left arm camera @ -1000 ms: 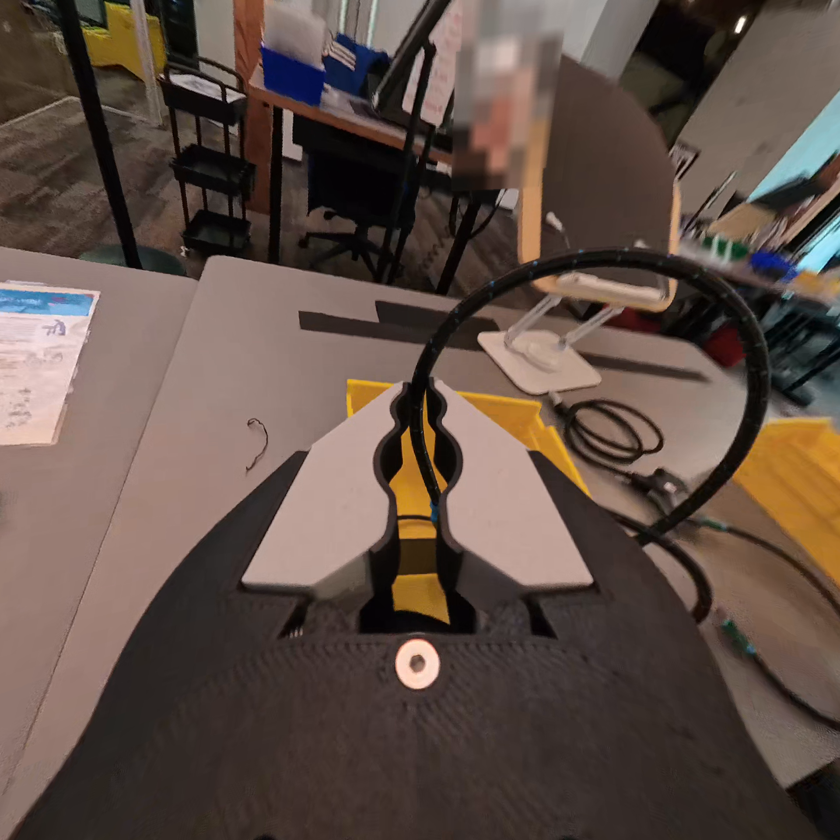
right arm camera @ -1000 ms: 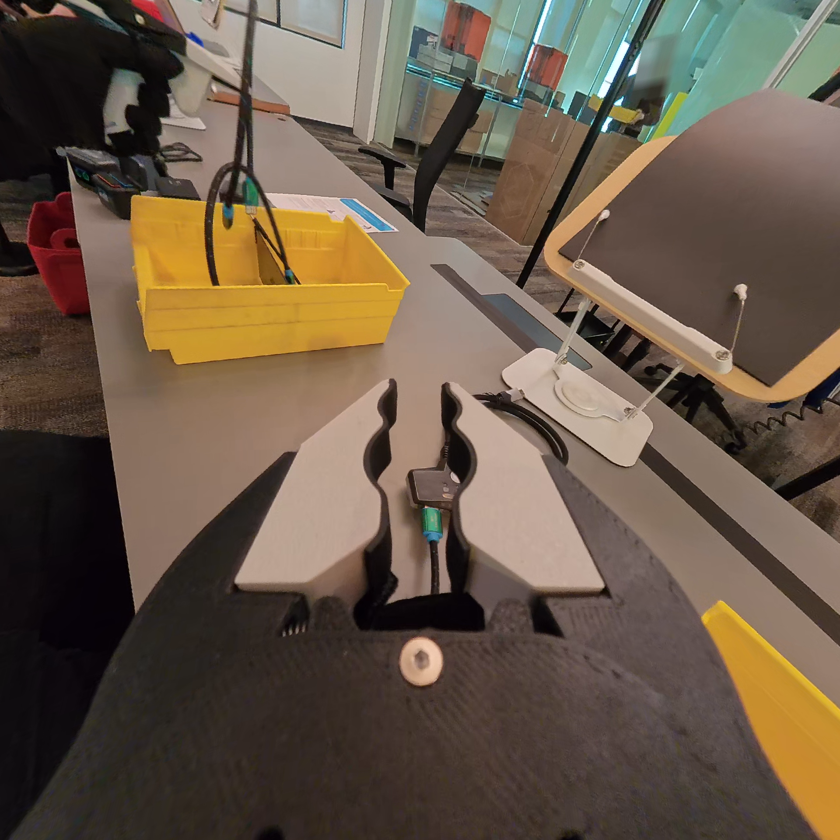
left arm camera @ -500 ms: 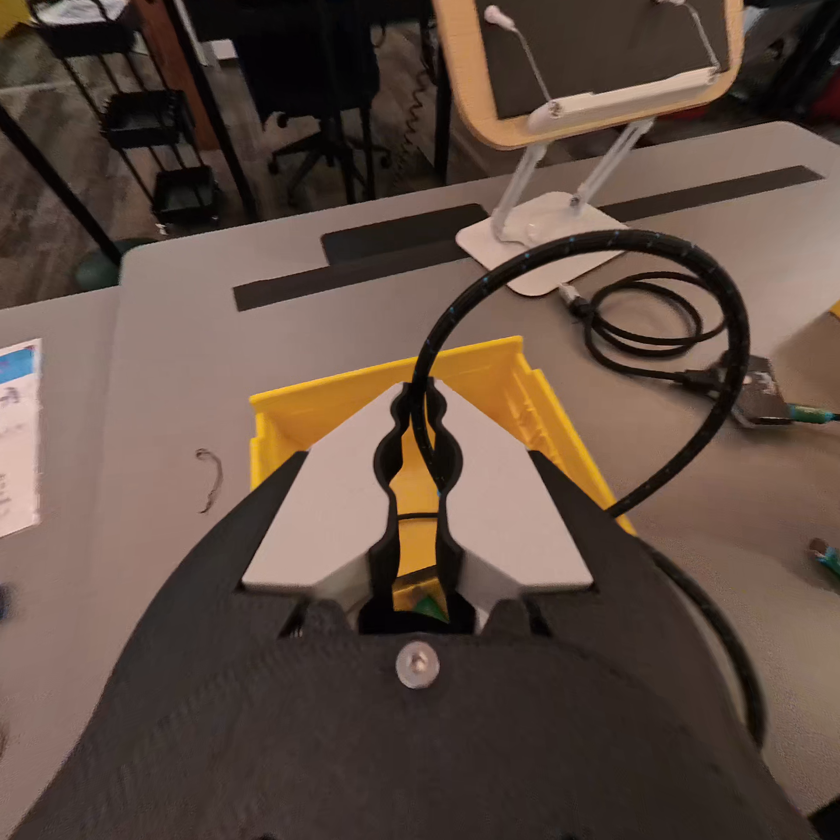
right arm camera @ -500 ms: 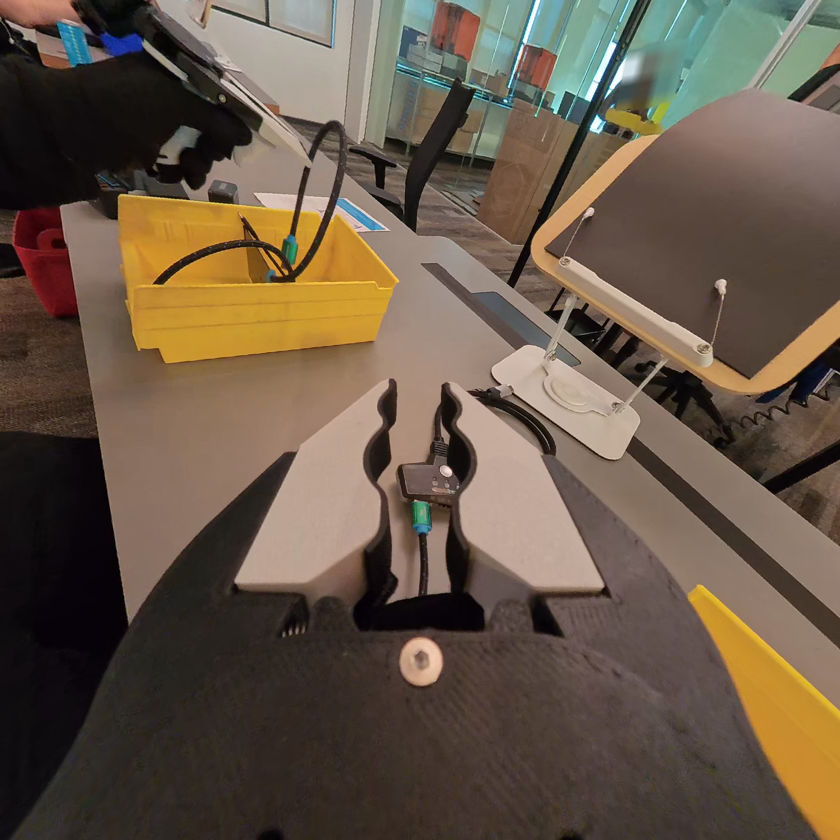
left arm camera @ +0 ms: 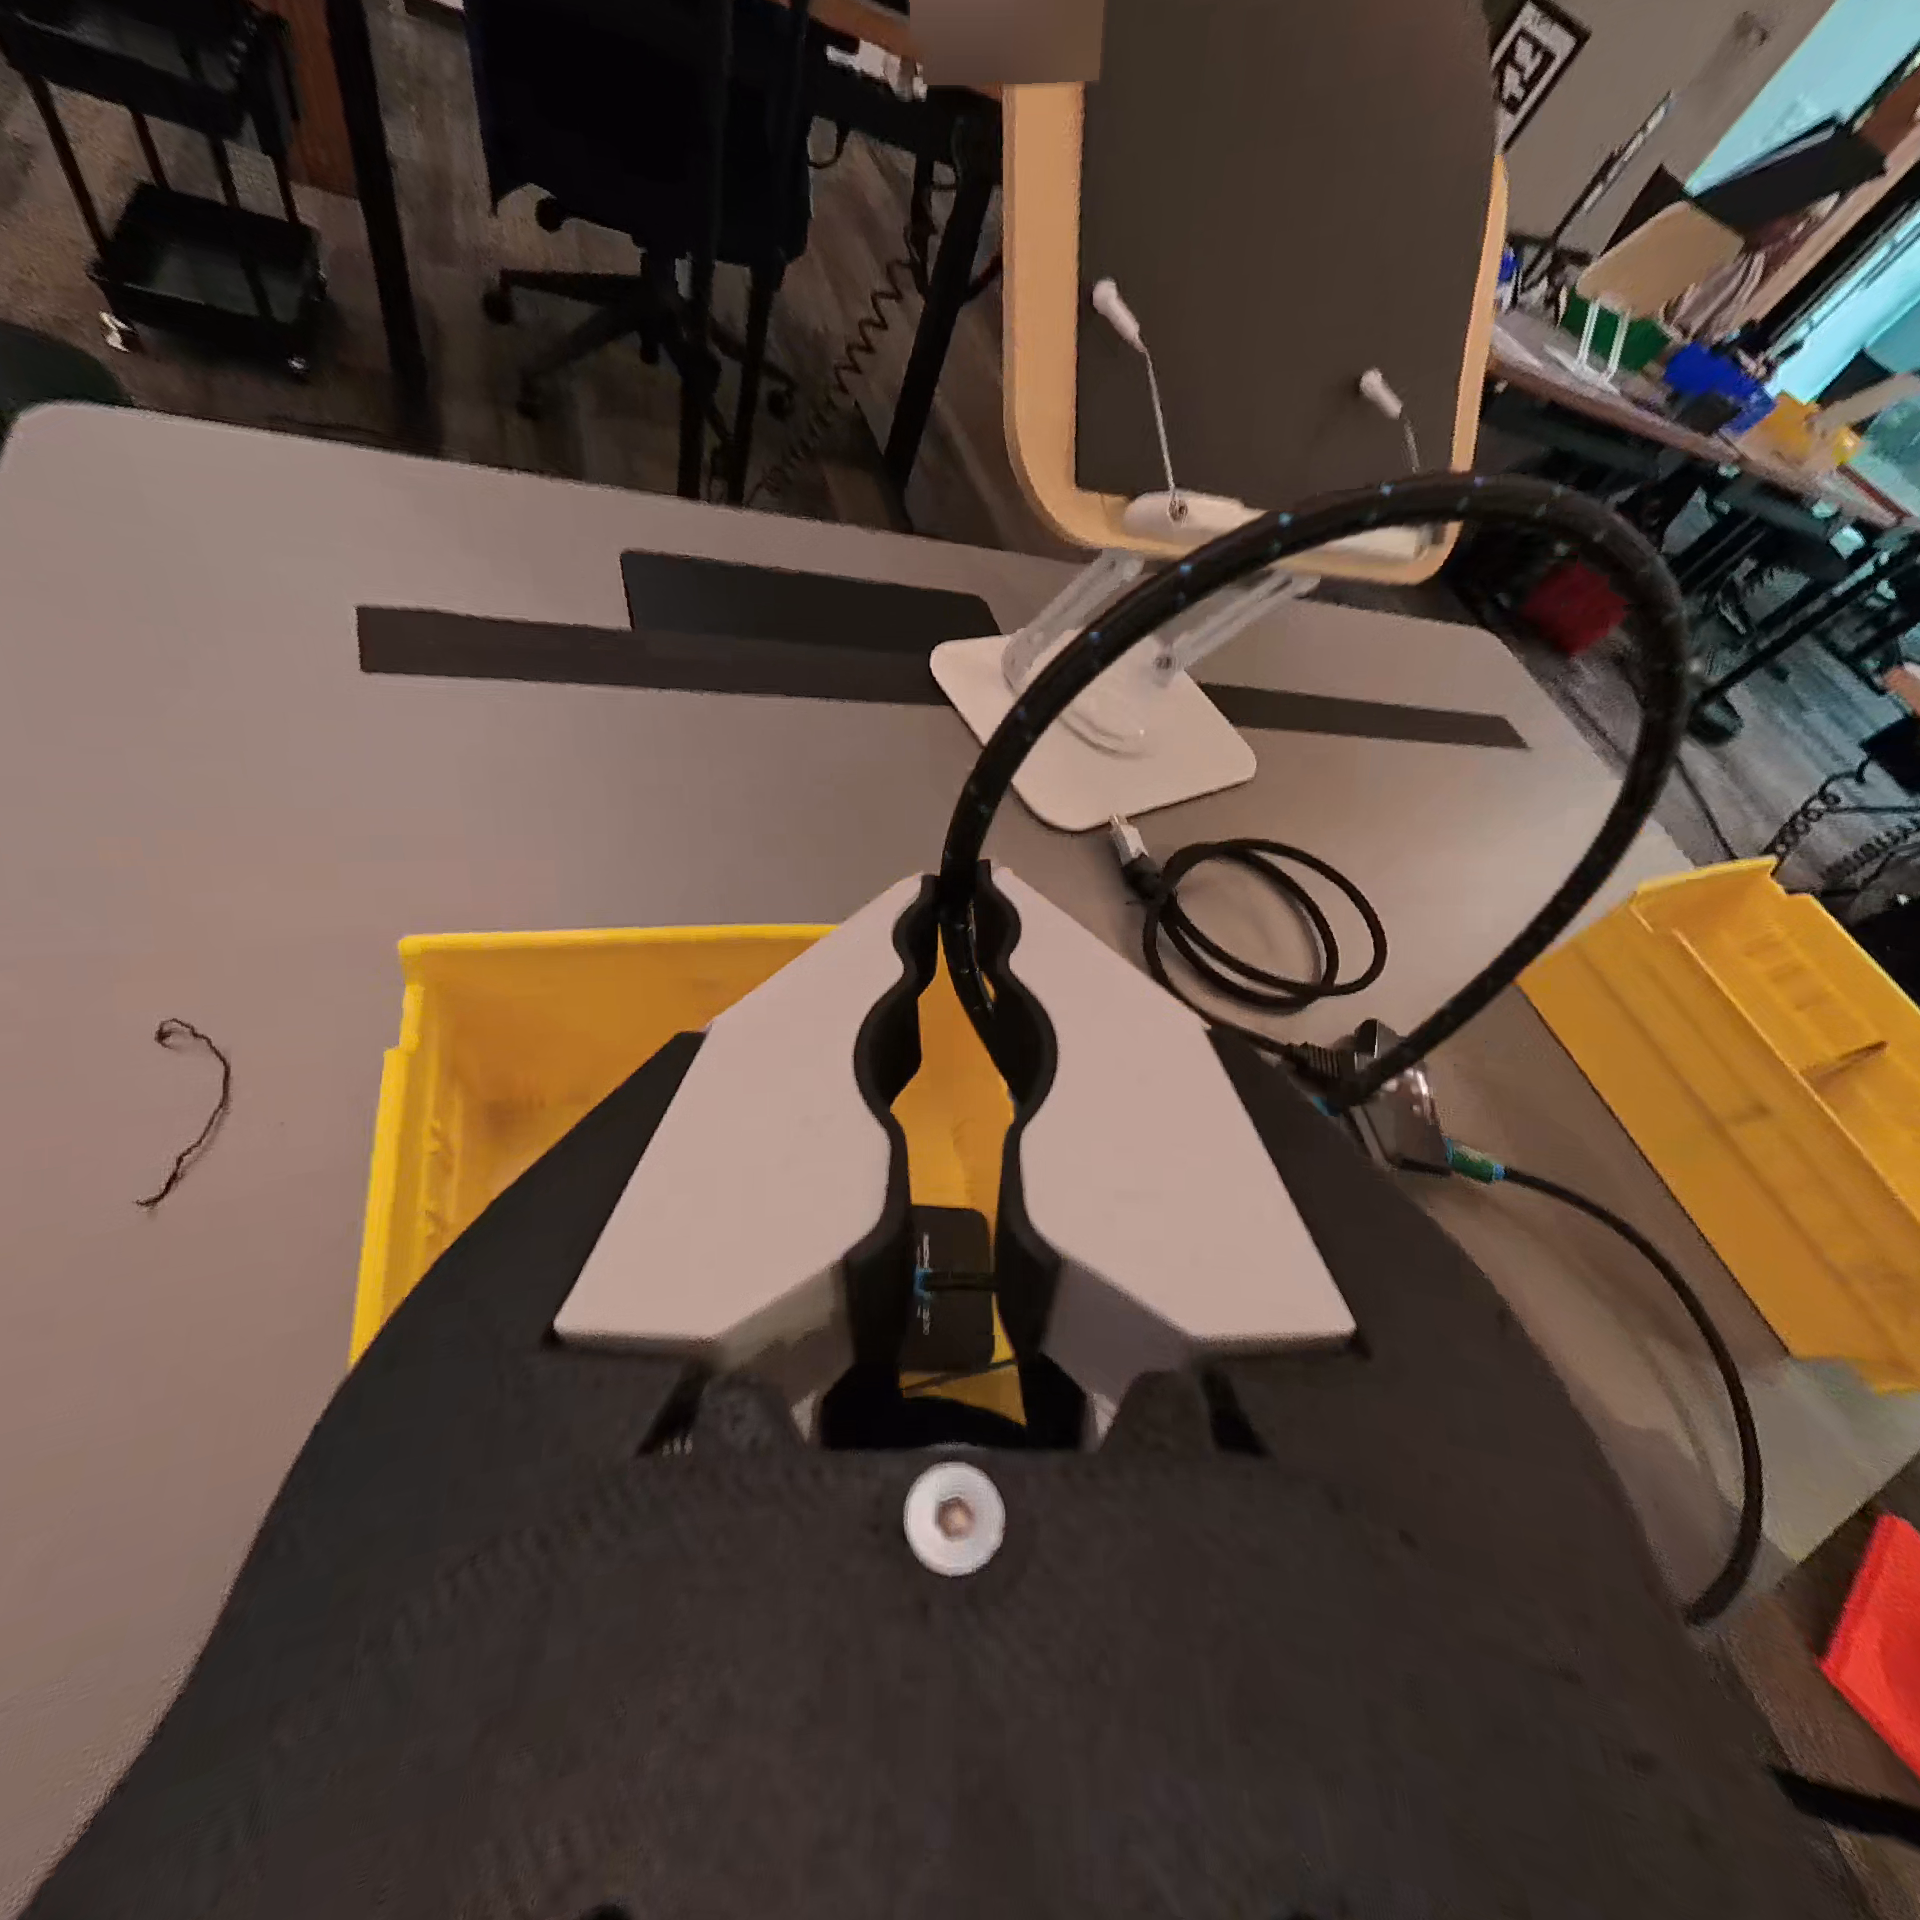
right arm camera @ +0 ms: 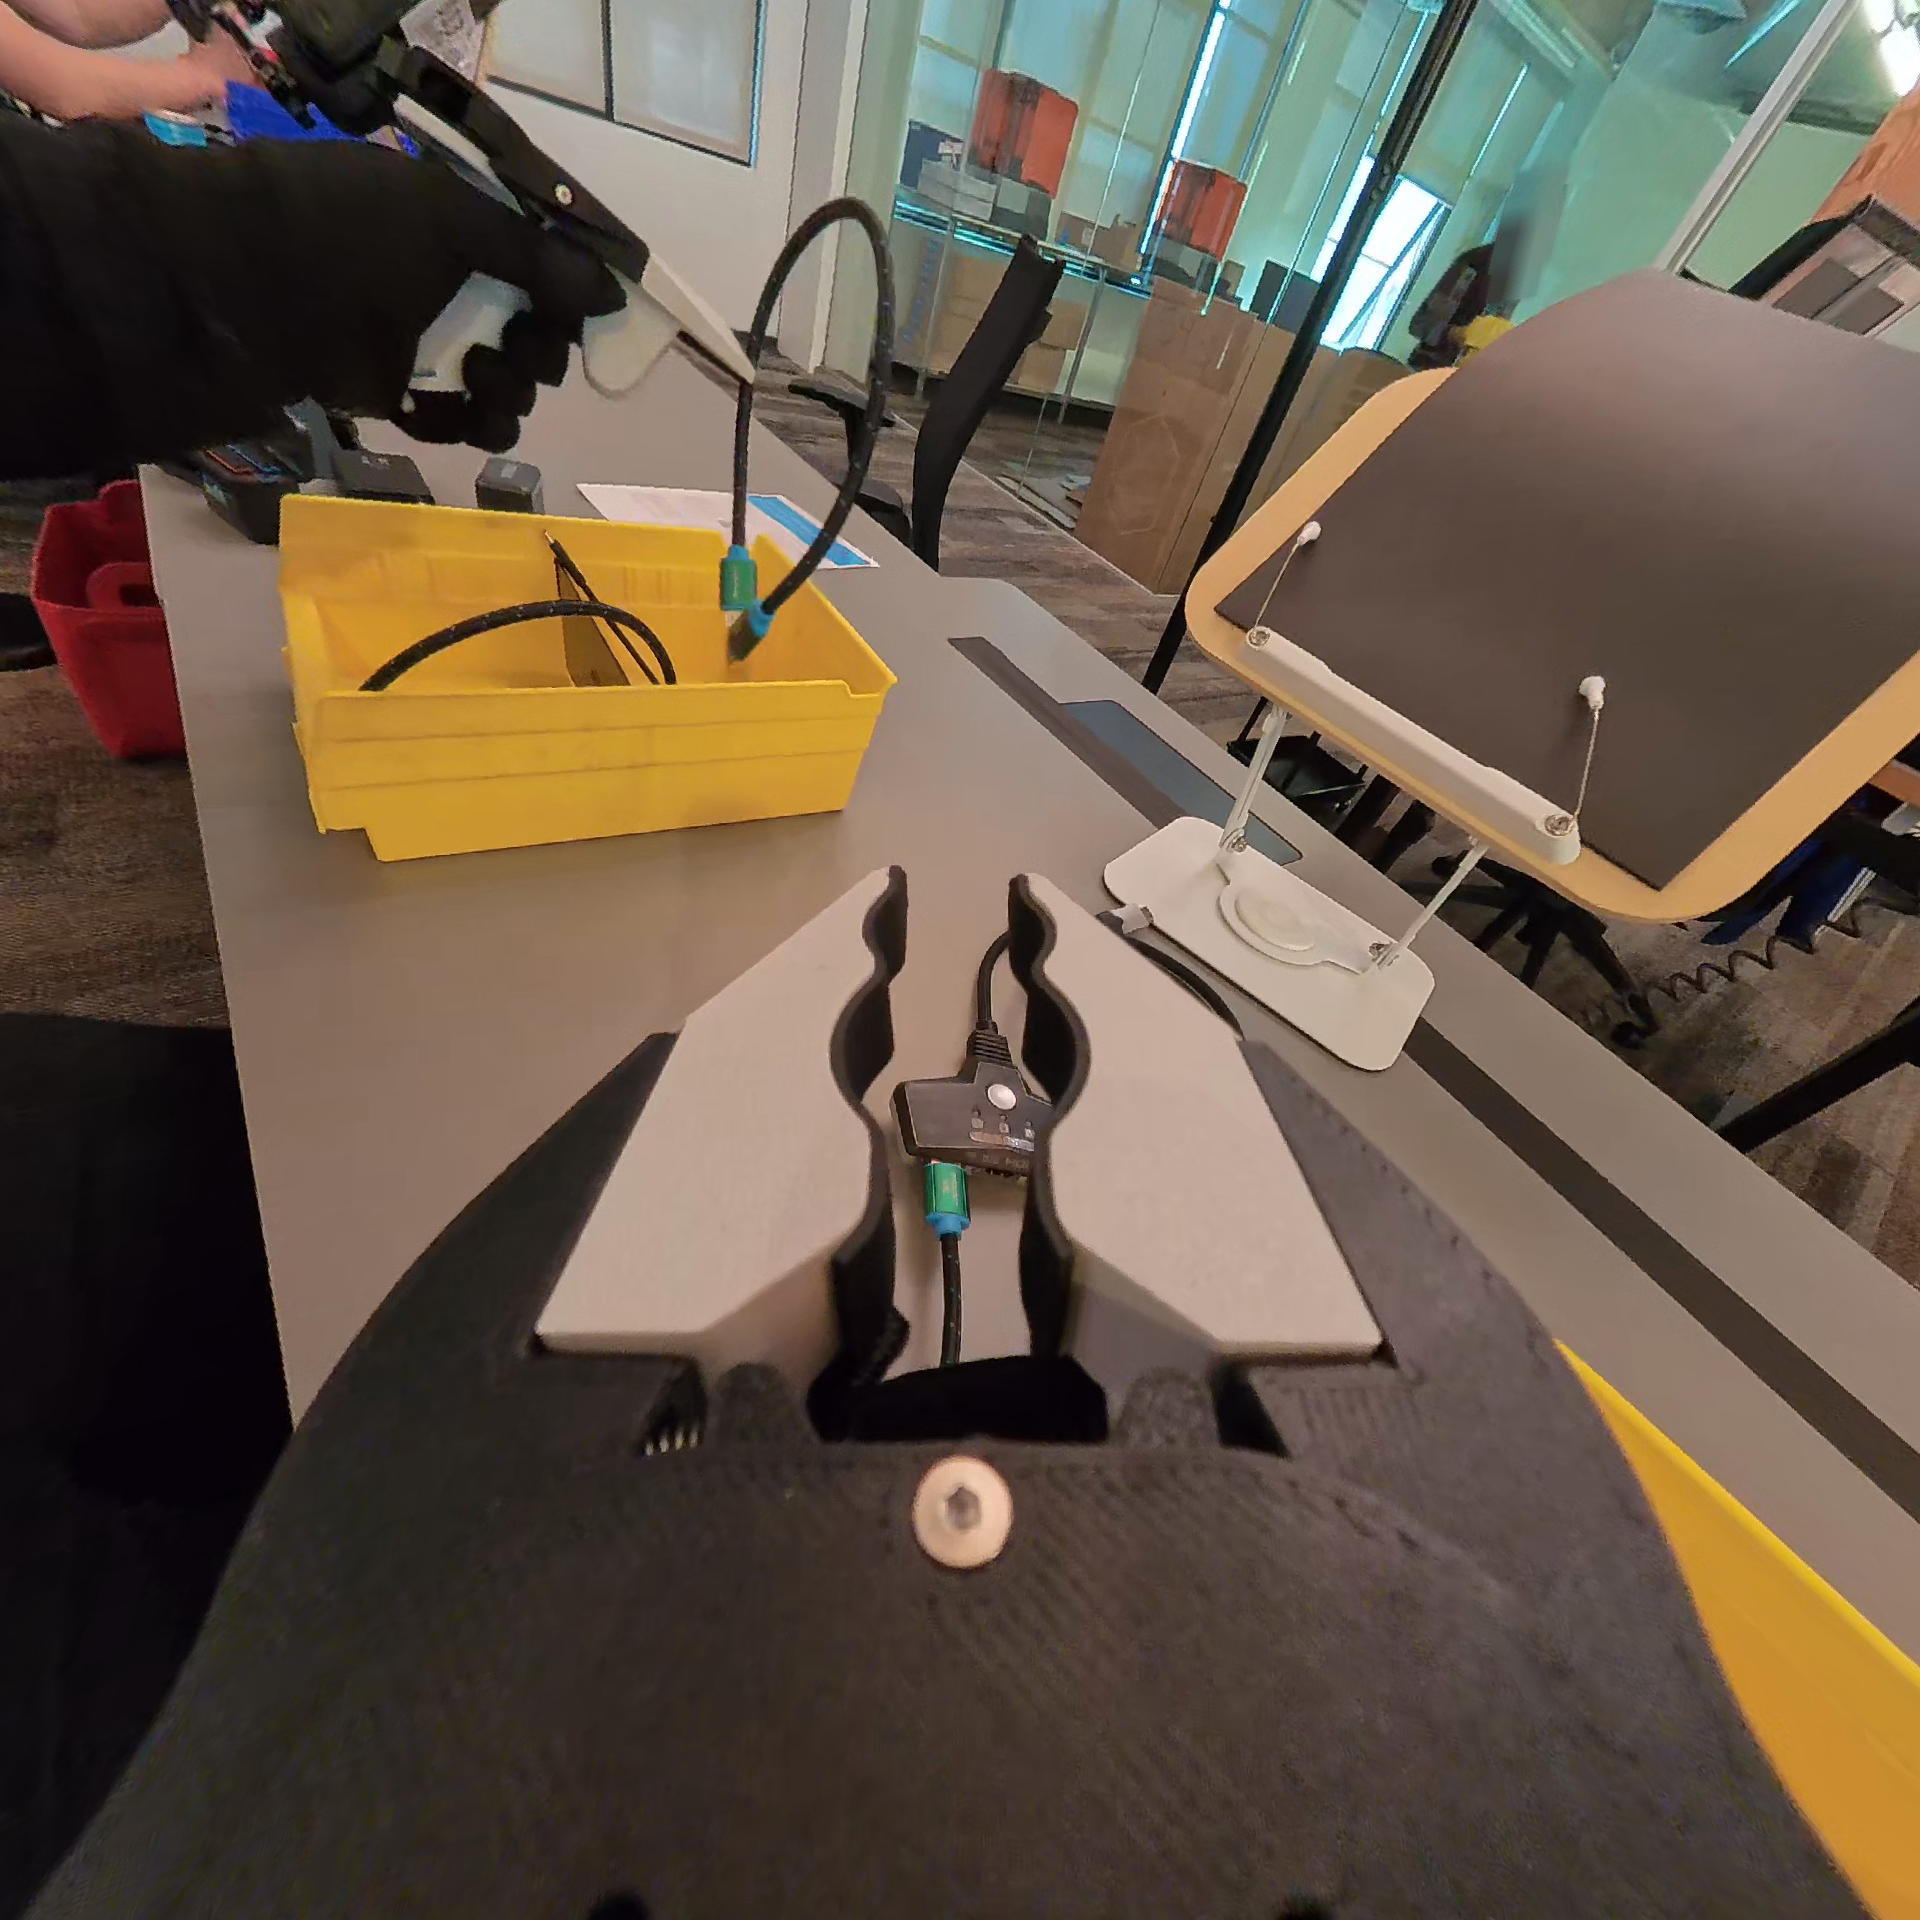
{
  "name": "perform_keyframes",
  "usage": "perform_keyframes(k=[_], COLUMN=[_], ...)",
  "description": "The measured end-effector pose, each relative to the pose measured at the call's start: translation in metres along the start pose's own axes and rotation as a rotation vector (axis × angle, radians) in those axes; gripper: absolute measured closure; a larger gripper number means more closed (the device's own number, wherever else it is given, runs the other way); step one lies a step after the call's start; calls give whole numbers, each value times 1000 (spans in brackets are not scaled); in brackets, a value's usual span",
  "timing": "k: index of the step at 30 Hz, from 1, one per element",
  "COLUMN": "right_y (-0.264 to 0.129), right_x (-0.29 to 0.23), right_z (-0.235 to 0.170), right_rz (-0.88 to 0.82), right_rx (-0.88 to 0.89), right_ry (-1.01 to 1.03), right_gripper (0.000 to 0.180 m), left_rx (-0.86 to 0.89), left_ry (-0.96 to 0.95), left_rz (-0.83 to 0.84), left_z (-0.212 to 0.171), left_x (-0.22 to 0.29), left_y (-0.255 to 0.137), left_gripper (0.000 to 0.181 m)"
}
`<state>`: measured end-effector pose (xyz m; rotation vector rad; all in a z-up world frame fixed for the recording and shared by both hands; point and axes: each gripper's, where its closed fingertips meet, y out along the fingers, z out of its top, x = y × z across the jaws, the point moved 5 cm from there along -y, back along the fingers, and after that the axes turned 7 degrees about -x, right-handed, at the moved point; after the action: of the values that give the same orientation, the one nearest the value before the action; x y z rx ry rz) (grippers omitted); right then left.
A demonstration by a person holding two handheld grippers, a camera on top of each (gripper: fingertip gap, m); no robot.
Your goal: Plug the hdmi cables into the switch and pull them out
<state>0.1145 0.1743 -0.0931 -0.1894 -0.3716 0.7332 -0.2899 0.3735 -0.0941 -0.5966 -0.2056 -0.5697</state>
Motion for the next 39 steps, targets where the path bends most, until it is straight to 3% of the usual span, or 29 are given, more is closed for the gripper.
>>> perform_keyframes(k=[5, 12, 18, 24, 31, 36, 39], right_y=[-7, -9, -9, -7, 6, 3, 0], right_x=[4, -3, -12, -1, 4, 13, 15], right_z=[5, 12, 26, 24, -1, -7, -6], right_rz=[-14, 24, 8, -117, -154, -172, -159], right_rx=[20, 52, 74, 45, -83, -85, -63], right_ry=[3, -1, -39, -59, -109, -65, -49], right_gripper=[163, 155, 148, 143, 154, 177, 177], left_rx=[65, 1, -85, -136, -126, -108, -96], left_ry=[138, 499, 804, 1007, 1179, 1218, 1214], left_rz=[34, 15, -12, -42, -105, -121, -137], left_z=[21, 29, 0, -46, -82, -87, -87], left_x=[32, 135, 224, 283, 323, 329, 332], left_y=[-12, 6, 43, 76, 88, 89, 88], left_gripper=[177, 177, 177, 177, 178, 178, 177])
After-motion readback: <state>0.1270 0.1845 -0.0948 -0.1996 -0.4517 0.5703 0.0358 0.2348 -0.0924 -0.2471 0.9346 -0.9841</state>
